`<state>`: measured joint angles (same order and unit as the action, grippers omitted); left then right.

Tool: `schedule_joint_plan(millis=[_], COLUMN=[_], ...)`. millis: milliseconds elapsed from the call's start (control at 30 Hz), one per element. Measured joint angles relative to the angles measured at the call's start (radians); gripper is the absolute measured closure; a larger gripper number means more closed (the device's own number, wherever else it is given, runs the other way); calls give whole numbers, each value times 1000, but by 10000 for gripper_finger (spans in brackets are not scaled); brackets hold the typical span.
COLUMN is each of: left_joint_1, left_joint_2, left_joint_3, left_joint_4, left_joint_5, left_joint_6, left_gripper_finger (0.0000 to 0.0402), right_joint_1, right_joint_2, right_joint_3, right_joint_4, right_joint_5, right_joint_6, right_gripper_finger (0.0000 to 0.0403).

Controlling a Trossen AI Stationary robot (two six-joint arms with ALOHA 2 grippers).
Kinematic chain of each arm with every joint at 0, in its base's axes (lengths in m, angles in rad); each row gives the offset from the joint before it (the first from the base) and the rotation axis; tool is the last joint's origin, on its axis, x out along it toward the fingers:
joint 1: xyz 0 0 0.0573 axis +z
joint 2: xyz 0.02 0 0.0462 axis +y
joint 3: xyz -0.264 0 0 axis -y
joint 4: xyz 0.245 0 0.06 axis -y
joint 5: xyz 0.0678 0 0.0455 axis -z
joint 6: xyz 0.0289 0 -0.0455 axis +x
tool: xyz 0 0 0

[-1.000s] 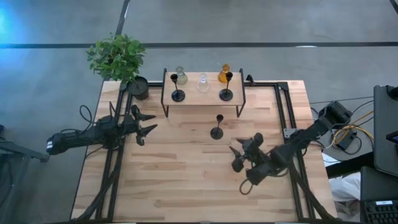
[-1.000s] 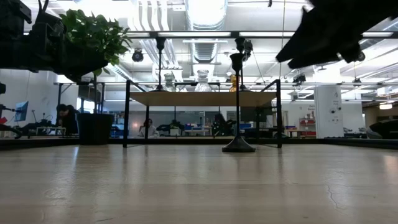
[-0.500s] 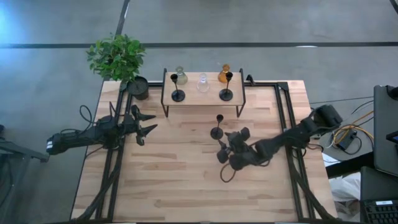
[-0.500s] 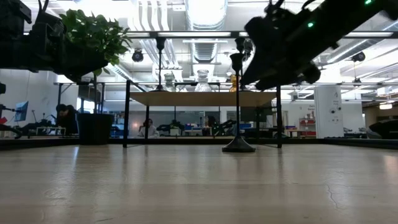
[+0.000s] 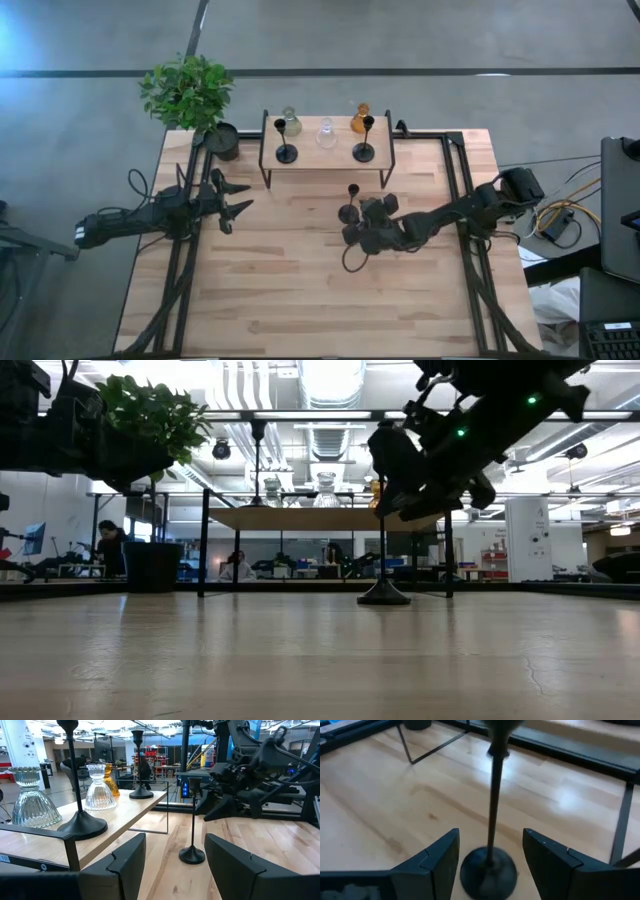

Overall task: Pick & Place candle stick holders
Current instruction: Put the black candle holder on the shelf aligned with the transparent candle holder

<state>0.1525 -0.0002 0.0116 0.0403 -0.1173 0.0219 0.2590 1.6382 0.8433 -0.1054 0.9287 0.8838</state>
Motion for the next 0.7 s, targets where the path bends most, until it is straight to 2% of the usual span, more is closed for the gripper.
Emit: schedule_joint_plan(millis=[433,567,700], left_joint_1=[0,0,0], left_joint_2=[0,0,0], left_joint_3=[0,0,0], left_joint_4=[-2,-3,-3], left_joint_5=[0,0,1], left_joint_6=[0,0,0], left_gripper_finger=[193,193,193], right_joint_1=[-66,-77,-83], right_joint_2=[-2,-2,-2], right_joint_3=[0,0,0], right_joint_4=[101,101,101], right_joint_5=[-71,-76,-80], right_joint_6=[-103,-103,-103], right_gripper_finger=[264,310,374])
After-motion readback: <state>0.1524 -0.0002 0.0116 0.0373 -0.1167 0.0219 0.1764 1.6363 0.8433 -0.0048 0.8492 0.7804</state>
